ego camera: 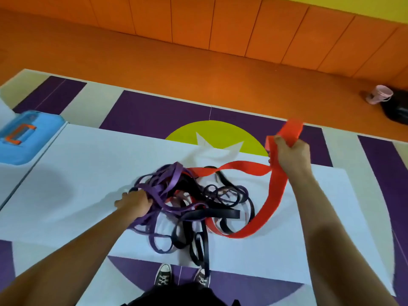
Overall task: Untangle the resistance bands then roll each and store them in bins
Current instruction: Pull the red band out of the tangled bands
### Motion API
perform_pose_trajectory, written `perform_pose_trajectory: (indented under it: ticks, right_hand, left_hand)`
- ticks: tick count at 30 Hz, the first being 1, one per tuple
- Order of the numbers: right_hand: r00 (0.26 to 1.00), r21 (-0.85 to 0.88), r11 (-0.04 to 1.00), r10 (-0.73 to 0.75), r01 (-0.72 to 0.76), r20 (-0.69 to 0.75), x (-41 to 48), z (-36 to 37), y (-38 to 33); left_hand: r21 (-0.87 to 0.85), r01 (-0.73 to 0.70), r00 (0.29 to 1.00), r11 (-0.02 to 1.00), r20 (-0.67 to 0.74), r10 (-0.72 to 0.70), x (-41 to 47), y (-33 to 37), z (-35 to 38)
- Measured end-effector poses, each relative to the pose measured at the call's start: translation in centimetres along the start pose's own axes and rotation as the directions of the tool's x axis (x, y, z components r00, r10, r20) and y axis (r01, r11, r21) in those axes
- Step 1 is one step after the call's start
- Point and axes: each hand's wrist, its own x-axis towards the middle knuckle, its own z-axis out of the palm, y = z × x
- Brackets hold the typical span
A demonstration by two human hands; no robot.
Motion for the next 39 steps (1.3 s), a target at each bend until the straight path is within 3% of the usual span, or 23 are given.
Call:
perform_pose_trajectory:
  ticks: [4, 7, 11, 13, 15, 18, 21, 24, 28, 35, 39]
  right_hand:
    - [0.996, -0.095, 0.995, 0.032, -0.024, 0.085, -0.3, 2.1, 3.5]
    - [0.992, -0.172, 0.983, 0.076, -0.058, 0.102, -0.4, 2.9, 6.0]
    - [0.982, -0.147, 0.982, 0.137, -0.117, 0.128, -1.1, 3.8, 8.4]
    - [0.985, -0.178, 0.979, 0.12, -0.097, 0.125, -1.5, 4.1, 9.5]
    - [0.993, -0.241, 0.97, 0.058, -0.031, 0.106, -1.7, 4.1, 10.3]
    - [0.991, -0.33, 0.941, -0.032, 0.072, 0.127, -1.4, 4.4, 11.4]
    - [0.956, -0.431, 0.879, -0.082, 0.204, 0.283, -1.2, 5.3, 13.0]
    - [0.897, -0.557, 0.745, -0.124, 0.367, 0.425, 0.4, 6.5, 15.5]
    - [0.847, -0.648, 0.575, -0.168, 0.5, 0.505, 2.2, 9.0, 17.4]
    - [0.892, -0.774, 0.467, -0.074, 0.426, 0.447, 4.2, 12.6, 19.3]
    - [0.925, -0.743, 0.57, -0.085, 0.351, 0.372, 5.6, 13.2, 20.1]
  left_hand:
    - [0.137, -0.144, 0.987, 0.98, 0.097, 0.132, -2.6, 3.6, -2.9]
    - [0.182, -0.282, 0.958, 0.942, -0.008, 0.288, -4.5, 7.8, -3.5]
    - [0.193, -0.623, 0.766, 0.758, -0.047, 0.641, -5.2, 12.4, -0.2]
    - [0.265, -0.695, 0.686, 0.668, -0.031, 0.726, -5.0, 14.1, 2.2]
    - [0.337, -0.708, 0.653, 0.62, -0.023, 0.757, -4.3, 15.5, 4.4]
    - [0.418, -0.653, 0.703, 0.631, 0.028, 0.71, -2.6, 17.0, 6.1]
    - [0.455, -0.593, 0.766, 0.664, 0.063, 0.64, -1.1, 17.9, 7.7]
    - [0.436, -0.561, 0.795, 0.703, 0.048, 0.605, -0.3, 19.3, 8.5]
    - [0.441, -0.532, 0.824, 0.723, 0.073, 0.562, 0.8, 19.7, 8.5]
    - [0.486, -0.529, 0.823, 0.695, 0.093, 0.561, 1.2, 20.3, 8.9]
    - [0.46, -0.546, 0.819, 0.7, 0.115, 0.563, 1.5, 20.7, 8.8]
